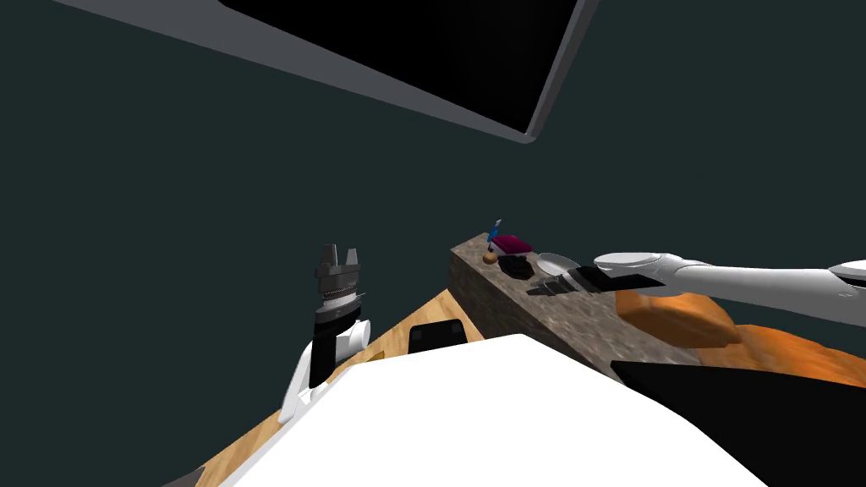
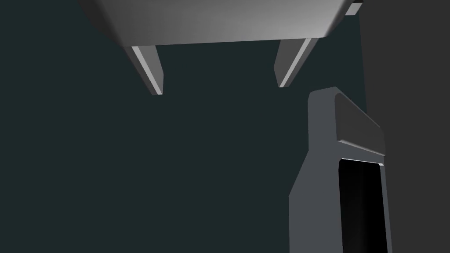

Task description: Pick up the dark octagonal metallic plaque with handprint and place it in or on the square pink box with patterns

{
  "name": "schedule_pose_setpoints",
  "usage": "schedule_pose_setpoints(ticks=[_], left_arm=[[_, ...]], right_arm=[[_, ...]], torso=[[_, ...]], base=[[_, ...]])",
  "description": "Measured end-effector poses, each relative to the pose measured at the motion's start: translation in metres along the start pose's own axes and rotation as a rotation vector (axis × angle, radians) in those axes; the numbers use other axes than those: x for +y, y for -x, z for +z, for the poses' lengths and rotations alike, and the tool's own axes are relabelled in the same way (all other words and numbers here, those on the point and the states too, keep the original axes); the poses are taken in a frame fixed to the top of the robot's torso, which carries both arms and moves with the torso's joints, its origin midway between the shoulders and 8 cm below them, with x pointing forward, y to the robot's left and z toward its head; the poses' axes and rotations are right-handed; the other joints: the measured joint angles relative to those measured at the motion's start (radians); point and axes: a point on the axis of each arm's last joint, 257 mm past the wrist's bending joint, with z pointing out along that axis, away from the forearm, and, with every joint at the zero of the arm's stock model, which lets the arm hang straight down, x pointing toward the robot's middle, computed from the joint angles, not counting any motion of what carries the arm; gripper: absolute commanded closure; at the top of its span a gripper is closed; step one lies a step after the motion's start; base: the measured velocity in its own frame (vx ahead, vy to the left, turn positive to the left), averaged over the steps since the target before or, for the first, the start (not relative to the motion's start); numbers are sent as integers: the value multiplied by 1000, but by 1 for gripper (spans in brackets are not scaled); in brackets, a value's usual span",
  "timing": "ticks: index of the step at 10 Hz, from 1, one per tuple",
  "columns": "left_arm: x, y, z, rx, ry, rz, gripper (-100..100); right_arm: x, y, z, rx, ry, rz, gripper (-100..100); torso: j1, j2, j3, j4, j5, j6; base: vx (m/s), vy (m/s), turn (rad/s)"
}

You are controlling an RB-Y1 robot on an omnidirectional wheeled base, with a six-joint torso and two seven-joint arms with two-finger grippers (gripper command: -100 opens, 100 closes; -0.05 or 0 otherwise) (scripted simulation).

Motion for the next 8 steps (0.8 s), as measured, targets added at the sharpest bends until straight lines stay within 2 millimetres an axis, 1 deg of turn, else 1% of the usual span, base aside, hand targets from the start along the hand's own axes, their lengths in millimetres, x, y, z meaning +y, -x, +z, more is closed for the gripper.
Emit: schedule_pose_setpoints(ticks=[1, 2, 3, 4, 5, 6, 7, 8], left_arm=[[0, 0, 0, 0, 0, 0, 0], [0, 0, 0, 0, 0, 0, 0], [0, 0, 0, 0, 0, 0, 0], [0, 0, 0, 0, 0, 0, 0], [0, 0, 0, 0, 0, 0, 0], [0, 0, 0, 0, 0, 0, 0], [0, 0, 0, 0, 0, 0, 0], [0, 0, 0, 0, 0, 0, 0]], right_arm=[[-12, -8, -17, 20, -39, 9, -100], [-19, -10, -25, 29, -60, 14, -100], [-30, -18, -42, 45, -97, 25, -100], [-40, -25, -64, 64, -139, 37, -100], [-48, -28, -72, 72, -160, 45, -100], [-55, -33, -83, 83, -187, 54, -100], [-64, -39, -101, 93, -222, 65, -100], [-68, -46, -110, 103, -245, 76, -100]], torso=[[1, 0, 0, 0, 1, -1], [0, 0, 0, 0, 0, 0], [1, 0, 0, 0, 1, -1], [2, -1, -1, 0, 1, -1], [1, -1, -1, 0, 0, 0], [2, -1, -1, 0, 1, -1], [4, -2, -1, 0, 1, -1], [4, -3, -2, -1, 1, -1]], base=[[5, 15, 97], [10, 30, 244], [22, 39, 276], [16, 28, 101], [20, 43, 183], [31, 61, 274], [48, 69, 254], [48, 62, 174]])
